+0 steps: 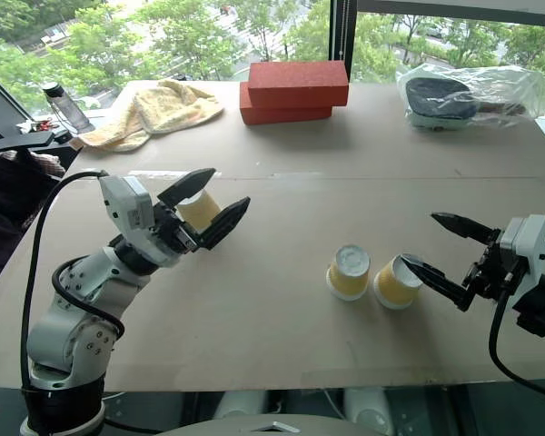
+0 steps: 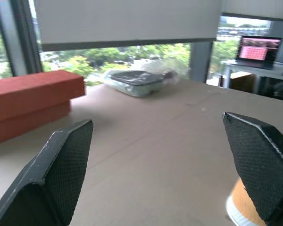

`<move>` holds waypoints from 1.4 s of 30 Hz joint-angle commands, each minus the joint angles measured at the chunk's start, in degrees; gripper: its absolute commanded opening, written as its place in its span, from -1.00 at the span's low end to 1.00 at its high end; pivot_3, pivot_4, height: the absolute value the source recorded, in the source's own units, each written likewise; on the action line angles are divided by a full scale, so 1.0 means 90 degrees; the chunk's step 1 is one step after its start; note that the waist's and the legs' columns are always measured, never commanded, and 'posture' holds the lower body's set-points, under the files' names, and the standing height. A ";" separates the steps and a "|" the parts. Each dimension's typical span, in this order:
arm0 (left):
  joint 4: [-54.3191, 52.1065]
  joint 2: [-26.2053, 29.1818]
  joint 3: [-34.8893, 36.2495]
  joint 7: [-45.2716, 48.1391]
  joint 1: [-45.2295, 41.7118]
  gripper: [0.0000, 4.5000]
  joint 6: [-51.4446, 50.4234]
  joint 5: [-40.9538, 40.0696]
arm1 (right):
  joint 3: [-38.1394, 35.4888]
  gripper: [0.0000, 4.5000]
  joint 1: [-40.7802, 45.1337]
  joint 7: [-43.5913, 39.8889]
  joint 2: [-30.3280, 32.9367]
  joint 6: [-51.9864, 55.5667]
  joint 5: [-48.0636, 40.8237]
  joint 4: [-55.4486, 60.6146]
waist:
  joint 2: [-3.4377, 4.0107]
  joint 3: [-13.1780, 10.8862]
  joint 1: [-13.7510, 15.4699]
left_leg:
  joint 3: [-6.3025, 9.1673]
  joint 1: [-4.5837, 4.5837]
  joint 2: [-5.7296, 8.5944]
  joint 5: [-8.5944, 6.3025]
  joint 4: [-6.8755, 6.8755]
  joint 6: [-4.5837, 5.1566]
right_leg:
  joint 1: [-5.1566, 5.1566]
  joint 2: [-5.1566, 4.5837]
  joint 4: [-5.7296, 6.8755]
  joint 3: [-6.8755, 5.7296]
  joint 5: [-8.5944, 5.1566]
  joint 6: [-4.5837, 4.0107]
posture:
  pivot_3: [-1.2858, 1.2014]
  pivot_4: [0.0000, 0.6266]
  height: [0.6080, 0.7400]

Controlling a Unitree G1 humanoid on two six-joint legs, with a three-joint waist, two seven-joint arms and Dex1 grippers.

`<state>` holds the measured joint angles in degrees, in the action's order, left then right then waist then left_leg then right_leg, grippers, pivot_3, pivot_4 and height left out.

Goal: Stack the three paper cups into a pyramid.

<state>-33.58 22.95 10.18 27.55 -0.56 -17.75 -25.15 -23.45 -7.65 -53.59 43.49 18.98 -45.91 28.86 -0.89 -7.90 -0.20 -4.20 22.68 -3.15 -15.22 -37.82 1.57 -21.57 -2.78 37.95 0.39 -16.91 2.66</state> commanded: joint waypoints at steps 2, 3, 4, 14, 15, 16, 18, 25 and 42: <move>0.0067 -0.0290 -0.0033 -0.0831 0.0452 1.00 0.0458 0.0992 | 0.0413 0.99 0.0641 -0.0078 0.0035 0.0236 -0.0310 0.0219 | -0.0001 -0.0001 0.0018 | 0.0004 0.0003 -0.0002 0.0000 0.0000 0.0000 | -0.0001 0.0000 -0.0001 -0.0004 0.0000 0.0000 | 0.03 -0.52 0.85; 0.0088 -0.0370 -0.0027 -0.0929 0.0503 1.00 0.0478 0.1053 | 0.0476 0.99 0.0762 -0.0068 0.0021 0.0274 -0.0346 0.0215 | -0.0002 -0.0001 0.0037 | 0.0005 0.0004 -0.0003 0.0000 0.0001 0.0000 | -0.0002 0.0000 -0.0001 -0.0005 0.0000 0.0000 | 0.03 -0.52 0.85; 0.0138 -0.0444 -0.0031 -0.1052 0.0509 1.00 0.0521 0.1168 | 0.0525 0.99 0.0879 -0.0087 0.0011 0.0330 -0.0426 0.0206 | -0.0002 -0.0001 0.0077 | 0.0008 0.0005 -0.0005 0.0000 0.0001 0.0001 | -0.0002 0.0000 -0.0001 -0.0009 0.0000 0.0000 | 0.03 -0.52 0.85; 0.1368 -0.0513 0.0164 -0.1564 -0.0216 1.00 0.0737 0.1731 | 0.0717 0.99 0.1131 -0.0154 0.0017 0.0525 -0.0527 0.0211 | -0.0006 -0.0001 0.0108 | 0.0011 0.0010 -0.0002 -0.0003 -0.0006 0.0006 | 0.0000 -0.0011 0.0001 -0.0022 0.0000 0.0000 | 0.03 -0.52 0.85; 0.1456 -0.0520 0.0138 -0.1536 -0.0283 1.00 0.0711 0.1707 | 0.0713 0.99 0.1140 -0.0149 0.0021 0.0531 -0.0531 0.0216 | -0.0006 -0.0001 0.0106 | 0.0011 0.0010 -0.0002 -0.0003 -0.0006 0.0006 | -0.0001 -0.0011 0.0002 -0.0024 0.0000 0.0000 | 0.03 -0.52 0.85; 0.1554 -0.0513 0.0109 -0.1503 -0.0344 1.00 0.0698 0.1702 | 0.0714 0.99 0.1149 -0.0139 0.0019 0.0536 -0.0535 0.0221 | -0.0006 -0.0001 0.0109 | 0.0011 0.0010 -0.0003 -0.0004 -0.0006 0.0007 | -0.0001 -0.0011 0.0001 -0.0025 0.0000 0.0000 | 0.03 -0.52 0.85; 0.1830 -0.0491 0.0085 -0.1460 -0.0500 1.00 0.0733 0.1732 | 0.0710 0.99 0.1156 -0.0122 0.0017 0.0537 -0.0537 0.0245 | -0.0006 -0.0001 0.0111 | 0.0012 0.0010 -0.0004 -0.0004 -0.0006 0.0007 | -0.0001 -0.0012 0.0002 -0.0029 0.0000 0.0000 | 0.03 -0.52 0.85; 0.2725 -0.0605 -0.0091 -0.1574 -0.1080 1.00 0.0971 0.1949 | 0.0659 0.99 0.1056 -0.0194 0.0023 0.0570 -0.0615 0.0344 | -0.0006 -0.0001 0.0113 | 0.0013 0.0011 -0.0004 -0.0004 -0.0007 0.0007 | -0.0001 -0.0013 0.0003 -0.0051 0.0001 0.0001 | 0.03 -0.52 0.85; 0.3234 -0.0480 -0.0105 -0.1097 -0.1764 0.04 0.1296 0.1686 | 0.0452 1.00 0.0659 -0.0163 -0.0116 0.0470 -0.0582 0.0342 | -0.0007 -0.0002 0.0128 | 0.0017 0.0016 -0.0005 -0.0003 -0.0008 0.0006 | 0.0000 -0.0015 0.0003 -0.0061 0.0001 0.0002 | 0.03 -0.52 0.85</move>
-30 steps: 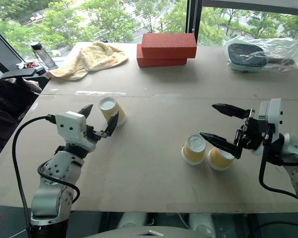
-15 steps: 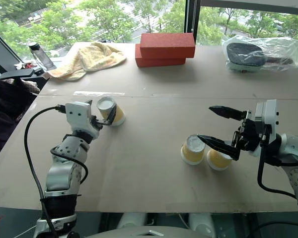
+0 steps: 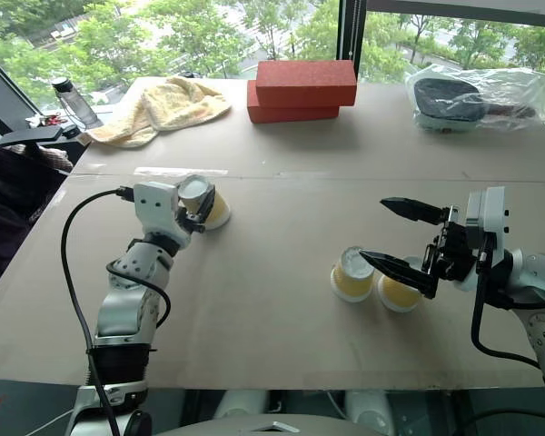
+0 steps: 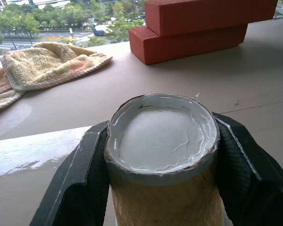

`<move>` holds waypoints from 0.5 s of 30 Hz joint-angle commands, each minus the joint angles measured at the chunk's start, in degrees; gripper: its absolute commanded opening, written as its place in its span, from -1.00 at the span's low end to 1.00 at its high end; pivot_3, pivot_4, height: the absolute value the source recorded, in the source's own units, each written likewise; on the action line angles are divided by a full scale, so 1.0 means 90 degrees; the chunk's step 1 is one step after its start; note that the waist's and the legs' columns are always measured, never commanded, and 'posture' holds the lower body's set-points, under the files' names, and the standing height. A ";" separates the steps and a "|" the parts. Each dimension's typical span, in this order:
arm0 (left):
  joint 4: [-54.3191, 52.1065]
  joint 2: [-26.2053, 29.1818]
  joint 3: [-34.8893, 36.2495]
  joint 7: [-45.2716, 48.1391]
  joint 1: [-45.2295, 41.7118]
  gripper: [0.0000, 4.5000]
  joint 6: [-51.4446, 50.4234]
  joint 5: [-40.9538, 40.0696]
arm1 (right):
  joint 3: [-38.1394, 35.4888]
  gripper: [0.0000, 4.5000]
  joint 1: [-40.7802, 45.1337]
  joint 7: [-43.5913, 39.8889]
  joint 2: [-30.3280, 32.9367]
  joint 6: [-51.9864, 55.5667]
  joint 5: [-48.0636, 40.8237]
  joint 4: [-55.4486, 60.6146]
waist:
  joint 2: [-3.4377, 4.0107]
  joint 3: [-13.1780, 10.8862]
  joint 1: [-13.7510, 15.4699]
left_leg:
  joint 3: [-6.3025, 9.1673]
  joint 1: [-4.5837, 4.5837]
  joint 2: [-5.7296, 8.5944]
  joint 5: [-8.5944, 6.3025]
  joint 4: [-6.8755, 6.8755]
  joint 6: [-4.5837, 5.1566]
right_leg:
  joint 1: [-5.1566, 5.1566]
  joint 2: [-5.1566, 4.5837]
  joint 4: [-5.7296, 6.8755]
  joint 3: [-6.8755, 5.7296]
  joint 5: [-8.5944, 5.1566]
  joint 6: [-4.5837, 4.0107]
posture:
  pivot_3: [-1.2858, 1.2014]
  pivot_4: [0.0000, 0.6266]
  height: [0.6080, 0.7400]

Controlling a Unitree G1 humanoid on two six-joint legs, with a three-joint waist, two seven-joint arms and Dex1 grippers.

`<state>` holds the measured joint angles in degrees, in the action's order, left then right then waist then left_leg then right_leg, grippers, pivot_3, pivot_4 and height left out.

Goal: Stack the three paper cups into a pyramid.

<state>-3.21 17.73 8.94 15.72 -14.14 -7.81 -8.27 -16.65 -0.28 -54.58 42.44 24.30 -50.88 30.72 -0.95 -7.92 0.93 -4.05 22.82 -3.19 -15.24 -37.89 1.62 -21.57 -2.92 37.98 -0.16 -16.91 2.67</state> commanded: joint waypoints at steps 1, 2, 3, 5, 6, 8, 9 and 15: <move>-0.0212 0.0133 -0.0086 0.0495 -0.0392 0.04 0.0152 -0.0315 | -0.0436 1.00 -0.0302 -0.0089 -0.0004 -0.0153 -0.0030 0.0078 | -0.0001 0.0000 0.0016 | 0.0001 0.0001 0.0000 0.0000 0.0000 0.0000 | 0.0000 0.0000 0.0000 -0.0001 0.0000 0.0000 | 0.03 -0.52 0.85; -0.0286 0.0159 -0.0215 0.0772 -0.0512 0.04 0.0084 -0.0448 | -0.0566 1.00 -0.0436 -0.0115 -0.0008 -0.0182 -0.0035 0.0027 | -0.0001 -0.0001 0.0032 | 0.0002 0.0004 0.0001 0.0000 -0.0001 -0.0001 | 0.0000 -0.0001 -0.0001 -0.0003 0.0000 0.0000 | 0.03 -0.52 0.85; -0.0391 0.0131 -0.0388 0.1124 -0.0702 0.04 -0.0112 -0.0710 | -0.0746 1.00 -0.0626 -0.0177 -0.0003 -0.0231 -0.0023 -0.0032 | -0.0001 -0.0001 0.0051 | 0.0004 0.0009 0.0002 0.0002 -0.0003 -0.0003 | 0.0000 -0.0001 -0.0002 -0.0007 0.0000 0.0000 | 0.03 -0.52 0.85; -0.0543 0.0113 -0.0770 0.1711 -0.1034 0.04 -0.0481 -0.1045 | -0.1035 1.00 -0.0929 -0.0248 -0.0011 -0.0316 0.0009 -0.0092 | -0.0001 -0.0001 0.0061 | 0.0002 0.0010 0.0005 0.0009 -0.0008 -0.0016 | 0.0001 -0.0004 -0.0003 -0.0006 0.0000 0.0000 | 0.03 -0.52 0.85; -0.0602 0.0125 -0.0954 0.1945 -0.1167 0.04 -0.0638 -0.1134 | -0.1146 1.00 -0.1046 -0.0266 -0.0022 -0.0351 0.0024 -0.0103 | -0.0002 -0.0001 0.0068 | 0.0001 0.0012 0.0008 0.0010 -0.0011 -0.0016 | 0.0001 -0.0004 -0.0003 -0.0005 0.0000 0.0000 | 0.03 -0.52 0.85; -0.0716 0.0123 -0.1584 0.2651 -0.1623 0.04 -0.1071 -0.1343 | -0.1412 1.00 -0.1417 -0.0315 -0.0059 -0.0444 0.0082 -0.0032 | -0.0001 -0.0001 0.0058 | -0.0001 0.0012 0.0011 0.0010 -0.0017 -0.0017 | 0.0002 -0.0002 -0.0002 -0.0002 0.0000 0.0001 | 0.03 -0.52 0.85; -0.0759 0.0068 -0.1863 0.2986 -0.1865 0.04 -0.1249 -0.1481 | -0.1542 1.00 -0.1613 -0.0321 -0.0092 -0.0476 0.0087 0.0037 | -0.0001 -0.0001 0.0067 | -0.0001 0.0012 0.0015 0.0010 -0.0018 -0.0017 | 0.0002 0.0000 -0.0002 -0.0001 0.0000 0.0001 | 0.03 -0.52 0.85; -0.0693 -0.0409 -0.2831 0.4337 -0.2849 0.04 -0.1796 -0.2058 | -0.2058 1.00 -0.2684 -0.0336 -0.0413 -0.0724 0.0224 0.0416 | 0.0002 -0.0001 -0.0024 | 0.0005 0.0009 0.0017 0.0011 -0.0019 -0.0018 | 0.0001 0.0024 0.0000 0.0002 -0.0001 0.0001 | 0.03 -0.52 0.85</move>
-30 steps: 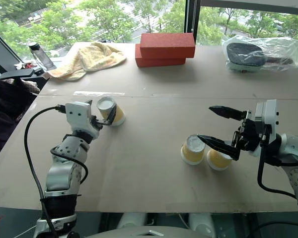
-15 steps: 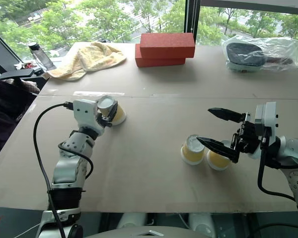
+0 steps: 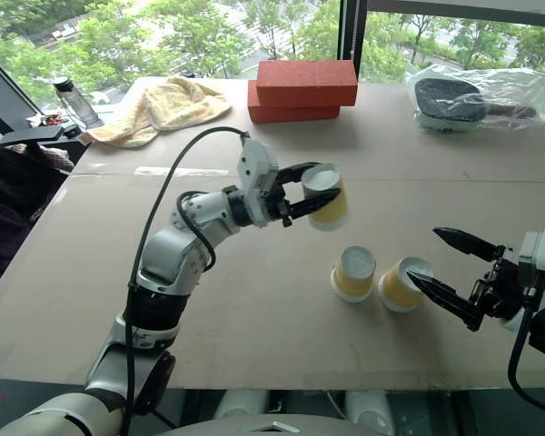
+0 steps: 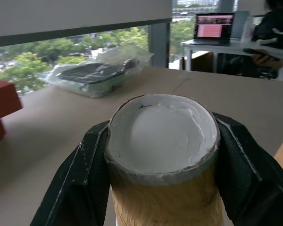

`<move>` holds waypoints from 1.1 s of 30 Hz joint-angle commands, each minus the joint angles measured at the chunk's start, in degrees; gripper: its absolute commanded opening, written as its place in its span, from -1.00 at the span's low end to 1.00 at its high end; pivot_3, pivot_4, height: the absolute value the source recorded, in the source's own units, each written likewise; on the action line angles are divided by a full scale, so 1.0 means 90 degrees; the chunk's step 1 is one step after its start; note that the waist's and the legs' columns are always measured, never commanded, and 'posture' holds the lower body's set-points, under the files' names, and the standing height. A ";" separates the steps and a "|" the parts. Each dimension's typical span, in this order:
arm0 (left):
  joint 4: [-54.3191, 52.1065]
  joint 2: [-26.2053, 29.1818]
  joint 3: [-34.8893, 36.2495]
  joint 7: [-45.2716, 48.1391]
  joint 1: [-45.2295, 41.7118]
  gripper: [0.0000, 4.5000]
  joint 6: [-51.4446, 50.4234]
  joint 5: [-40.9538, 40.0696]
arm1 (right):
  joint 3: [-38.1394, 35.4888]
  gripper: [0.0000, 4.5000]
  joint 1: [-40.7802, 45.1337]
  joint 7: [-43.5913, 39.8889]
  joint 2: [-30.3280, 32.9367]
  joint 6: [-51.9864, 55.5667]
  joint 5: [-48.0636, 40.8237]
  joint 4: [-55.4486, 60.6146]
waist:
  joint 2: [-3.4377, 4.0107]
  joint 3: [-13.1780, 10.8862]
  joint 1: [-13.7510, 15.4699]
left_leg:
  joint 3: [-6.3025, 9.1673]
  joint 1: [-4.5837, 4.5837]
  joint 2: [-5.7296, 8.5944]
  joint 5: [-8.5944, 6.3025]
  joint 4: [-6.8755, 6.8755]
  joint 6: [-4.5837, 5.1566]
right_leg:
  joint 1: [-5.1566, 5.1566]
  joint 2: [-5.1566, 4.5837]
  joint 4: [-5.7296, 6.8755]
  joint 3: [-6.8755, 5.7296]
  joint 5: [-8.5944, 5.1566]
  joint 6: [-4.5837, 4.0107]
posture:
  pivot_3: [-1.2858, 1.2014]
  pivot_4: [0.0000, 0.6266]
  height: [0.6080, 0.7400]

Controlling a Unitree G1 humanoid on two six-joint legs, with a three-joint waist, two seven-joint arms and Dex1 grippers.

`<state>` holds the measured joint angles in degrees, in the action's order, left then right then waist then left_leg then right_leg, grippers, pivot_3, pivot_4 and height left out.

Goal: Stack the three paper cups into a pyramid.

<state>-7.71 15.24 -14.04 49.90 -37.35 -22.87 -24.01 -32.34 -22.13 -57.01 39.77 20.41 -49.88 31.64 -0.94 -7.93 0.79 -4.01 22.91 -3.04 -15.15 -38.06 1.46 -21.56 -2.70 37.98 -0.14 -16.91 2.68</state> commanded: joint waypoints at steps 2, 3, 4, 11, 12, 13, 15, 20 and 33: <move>-0.0093 -0.0233 -0.0497 0.0867 -0.0386 0.04 -0.0127 -0.0335 | -0.0362 1.00 -0.0544 -0.0083 -0.0302 -0.0499 0.0268 0.0332 | 0.0009 0.0006 -0.0039 | -0.0002 -0.0009 -0.0003 -0.0001 0.0002 0.0002 | 0.0000 0.0008 0.0001 0.0013 0.0000 0.0000 | 0.03 -0.52 0.85; -0.0046 -0.0265 -0.0584 0.0978 -0.0417 0.04 -0.0092 -0.0305 | -0.0389 1.00 -0.0665 -0.0086 -0.0379 -0.0551 0.0288 0.0330 | 0.0015 0.0009 -0.0041 | -0.0001 -0.0012 -0.0003 -0.0002 0.0002 0.0003 | 0.0000 0.0011 0.0001 0.0017 0.0000 0.0000 | 0.03 -0.52 0.85; 0.0001 -0.0295 -0.0671 0.1069 -0.0442 0.04 -0.0047 -0.0261 | -0.0419 1.00 -0.0783 -0.0074 -0.0464 -0.0596 0.0283 0.0336 | 0.0019 0.0011 -0.0035 | -0.0001 -0.0014 -0.0003 -0.0003 0.0002 0.0005 | 0.0000 0.0013 0.0002 0.0020 0.0000 0.0000 | 0.03 -0.52 0.85; 0.0321 -0.0553 -0.0848 0.1369 -0.0539 0.04 0.0267 -0.0077 | -0.0410 1.00 -0.1278 0.0022 -0.0829 -0.0825 0.0294 0.0586 | 0.0020 0.0010 0.0002 | -0.0004 -0.0009 0.0001 -0.0015 -0.0005 0.0025 | 0.0000 0.0011 0.0000 0.0026 -0.0001 -0.0001 | 0.03 -0.52 0.85; 0.0389 -0.0604 -0.0854 0.1379 -0.0549 0.04 0.0309 -0.0042 | -0.0410 1.00 -0.1328 0.0015 -0.0843 -0.0825 0.0280 0.0617 | 0.0020 0.0011 0.0003 | -0.0003 -0.0008 0.0002 -0.0015 -0.0006 0.0026 | 0.0000 0.0010 -0.0001 0.0026 -0.0001 -0.0001 | 0.03 -0.52 0.85; 0.0449 -0.0643 -0.0867 0.1396 -0.0556 0.04 0.0365 -0.0002 | -0.0408 1.00 -0.1384 0.0010 -0.0854 -0.0819 0.0268 0.0640 | 0.0020 0.0010 0.0006 | -0.0003 -0.0008 0.0003 -0.0016 -0.0007 0.0027 | 0.0000 0.0010 -0.0001 0.0027 -0.0001 -0.0001 | 0.03 -0.52 0.85; 0.0555 -0.0740 -0.0884 0.1411 -0.0571 0.04 0.0458 0.0074 | -0.0438 1.00 -0.1511 -0.0040 -0.0881 -0.0841 0.0265 0.0639 | 0.0020 0.0010 0.0016 | -0.0002 -0.0006 0.0004 -0.0016 -0.0009 0.0028 | 0.0000 0.0009 -0.0001 0.0025 -0.0001 -0.0001 | 0.03 -0.52 0.85; 0.0772 -0.0978 -0.1013 0.1422 -0.0582 0.04 0.0633 0.0242 | -0.0552 1.00 -0.1865 -0.0214 -0.0979 -0.1028 0.0324 0.0521 | 0.0020 0.0011 0.0010 | 0.0000 -0.0005 0.0004 -0.0018 -0.0008 0.0030 | 0.0000 0.0009 -0.0001 0.0023 -0.0001 -0.0002 | 0.03 -0.52 0.85; 0.1423 -0.1193 -0.1134 0.1556 -0.0596 0.04 0.1168 0.0722 | -0.1028 1.00 -0.2772 -0.0344 -0.1415 -0.1415 0.0145 0.0515 | 0.0022 0.0012 0.0008 | -0.0001 -0.0006 0.0003 -0.0021 -0.0008 0.0036 | 0.0000 0.0008 -0.0002 0.0025 -0.0002 -0.0003 | 0.03 -0.52 0.85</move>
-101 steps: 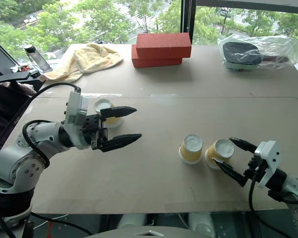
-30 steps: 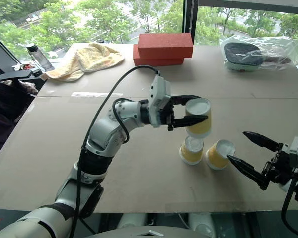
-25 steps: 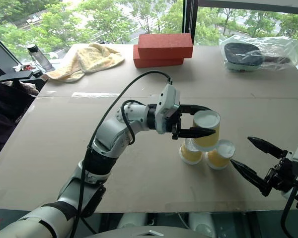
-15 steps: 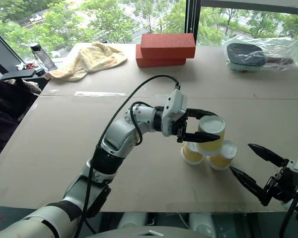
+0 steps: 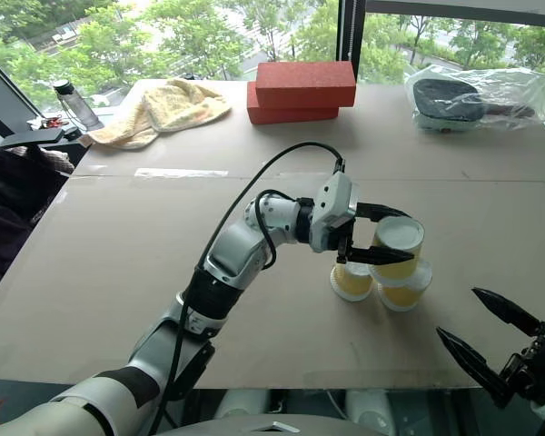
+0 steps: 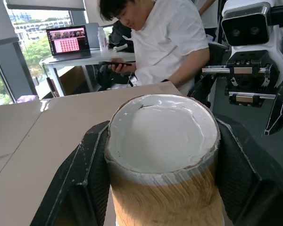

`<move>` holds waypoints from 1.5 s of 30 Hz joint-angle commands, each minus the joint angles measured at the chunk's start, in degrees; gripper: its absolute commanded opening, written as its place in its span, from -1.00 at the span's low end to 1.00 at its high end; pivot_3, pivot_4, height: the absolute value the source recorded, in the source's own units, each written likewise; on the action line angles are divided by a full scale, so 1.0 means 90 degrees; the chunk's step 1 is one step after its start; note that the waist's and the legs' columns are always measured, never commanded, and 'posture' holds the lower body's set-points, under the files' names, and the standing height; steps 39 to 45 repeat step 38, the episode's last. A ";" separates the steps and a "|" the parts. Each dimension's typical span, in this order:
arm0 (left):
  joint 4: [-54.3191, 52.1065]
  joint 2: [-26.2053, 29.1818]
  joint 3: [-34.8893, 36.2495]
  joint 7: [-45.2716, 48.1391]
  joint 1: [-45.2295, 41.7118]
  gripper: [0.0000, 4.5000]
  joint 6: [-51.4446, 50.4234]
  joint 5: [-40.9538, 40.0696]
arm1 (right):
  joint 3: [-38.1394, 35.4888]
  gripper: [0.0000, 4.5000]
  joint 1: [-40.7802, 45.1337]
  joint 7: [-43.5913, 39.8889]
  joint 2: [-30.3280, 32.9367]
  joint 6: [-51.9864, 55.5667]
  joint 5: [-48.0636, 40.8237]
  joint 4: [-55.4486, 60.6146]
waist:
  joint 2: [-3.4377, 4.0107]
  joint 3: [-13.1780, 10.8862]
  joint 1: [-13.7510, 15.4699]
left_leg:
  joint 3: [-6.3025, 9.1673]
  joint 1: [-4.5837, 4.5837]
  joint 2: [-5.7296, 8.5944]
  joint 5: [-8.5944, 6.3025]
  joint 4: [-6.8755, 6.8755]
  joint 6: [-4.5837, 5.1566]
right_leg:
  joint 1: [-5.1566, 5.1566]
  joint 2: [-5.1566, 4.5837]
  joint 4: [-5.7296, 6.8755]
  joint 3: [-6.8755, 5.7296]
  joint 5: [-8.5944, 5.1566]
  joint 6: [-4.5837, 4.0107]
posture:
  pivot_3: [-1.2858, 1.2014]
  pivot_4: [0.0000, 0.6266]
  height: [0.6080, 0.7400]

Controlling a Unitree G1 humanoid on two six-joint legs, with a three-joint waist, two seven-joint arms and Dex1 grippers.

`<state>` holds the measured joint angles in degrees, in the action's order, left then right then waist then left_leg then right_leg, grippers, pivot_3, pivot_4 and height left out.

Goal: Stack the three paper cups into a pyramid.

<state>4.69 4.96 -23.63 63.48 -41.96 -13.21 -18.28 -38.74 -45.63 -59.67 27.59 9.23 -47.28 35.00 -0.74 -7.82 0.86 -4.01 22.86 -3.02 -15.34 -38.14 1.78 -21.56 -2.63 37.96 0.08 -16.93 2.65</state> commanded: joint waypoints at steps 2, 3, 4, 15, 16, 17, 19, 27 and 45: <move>0.0071 -0.0075 -0.0078 0.0100 -0.0085 0.04 0.0096 0.0079 | -0.0411 1.00 -0.0262 -0.0057 -0.0094 -0.0212 -0.0159 0.0139 | 0.0000 0.0000 0.0002 | 0.0000 0.0000 0.0000 0.0000 0.0000 0.0001 | 0.0000 0.0000 0.0000 0.0000 0.0000 0.0000 | 0.03 -0.52 0.85; 0.0089 -0.0087 -0.0086 0.0110 -0.0090 0.04 0.0109 0.0091 | -0.0444 1.00 -0.0299 -0.0054 -0.0108 -0.0227 -0.0180 0.0147 | 0.0000 0.0000 0.0002 | 0.0000 0.0000 0.0000 0.0000 0.0000 0.0001 | 0.0000 -0.0001 0.0000 -0.0001 0.0000 0.0000 | 0.03 -0.52 0.85; 0.0113 -0.0099 -0.0087 0.0119 -0.0099 0.04 0.0128 0.0106 | -0.0460 1.00 -0.0329 -0.0050 -0.0122 -0.0234 -0.0195 0.0165 | 0.0000 0.0000 0.0000 | 0.0000 0.0000 0.0000 0.0000 0.0000 0.0001 | 0.0000 -0.0001 0.0000 0.0000 0.0000 0.0000 | 0.03 -0.52 0.85; -0.0612 -0.0338 0.0649 0.0100 -0.0192 0.99 0.0004 -0.0806 | -0.0387 1.00 -0.0355 -0.0040 -0.0165 -0.0228 -0.0234 0.0188 | 0.0000 0.0000 0.0001 | 0.0001 0.0004 -0.0002 -0.0001 0.0000 0.0002 | -0.0001 -0.0002 -0.0002 -0.0001 -0.0001 -0.0001 | 0.03 -0.52 0.85; -0.0692 -0.0363 0.0795 0.0021 -0.0263 0.99 -0.0040 -0.0920 | -0.0376 1.00 -0.0318 -0.0052 -0.0147 -0.0225 -0.0225 0.0137 | 0.0000 0.0000 0.0001 | 0.0001 0.0004 -0.0002 -0.0002 0.0000 0.0003 | -0.0001 -0.0002 -0.0002 0.0000 0.0000 -0.0001 | 0.03 -0.52 0.85; -0.0732 -0.0397 0.1019 -0.0137 -0.0404 0.99 -0.0071 -0.1038 | -0.0366 1.00 -0.0242 -0.0073 -0.0108 -0.0223 -0.0208 0.0026 | 0.0000 0.0000 0.0001 | 0.0001 0.0004 -0.0002 -0.0001 0.0000 0.0003 | 0.0000 -0.0002 -0.0002 0.0001 0.0000 -0.0001 | 0.03 -0.52 0.85; -0.0706 -0.0456 0.1665 -0.0619 -0.0816 0.99 -0.0248 -0.1424 | -0.0333 1.00 -0.0043 -0.0152 -0.0009 -0.0224 -0.0149 -0.0299 | -0.0006 -0.0004 0.0001 | 0.0001 0.0003 -0.0002 -0.0001 -0.0003 0.0003 | 0.0000 -0.0002 -0.0001 -0.0001 0.0000 -0.0001 | 0.03 -0.52 0.85; -0.0515 0.1283 0.3543 -0.1832 -0.0299 0.99 -0.1089 -0.1860 | -0.0189 1.00 0.1182 -0.0379 0.0442 -0.0697 0.0637 -0.2092 | 0.0048 0.0026 -0.0102 | -0.0004 -0.0024 0.0004 -0.0007 0.0008 0.0012 | 0.0001 0.0009 0.0001 0.0035 0.0000 0.0001 | 0.03 -0.52 0.85; -0.2777 0.3315 0.3877 -0.1885 0.5191 0.99 -0.1020 -0.0923 | 0.0534 1.00 0.2603 -0.0936 0.1158 -0.1384 0.1540 -0.3820 | -0.0029 -0.0029 -0.0004 | -0.0003 -0.0074 -0.0001 0.0009 0.0080 -0.0029 | -0.0001 -0.0011 -0.0012 0.0123 -0.0001 -0.0001 | 0.03 -0.52 0.85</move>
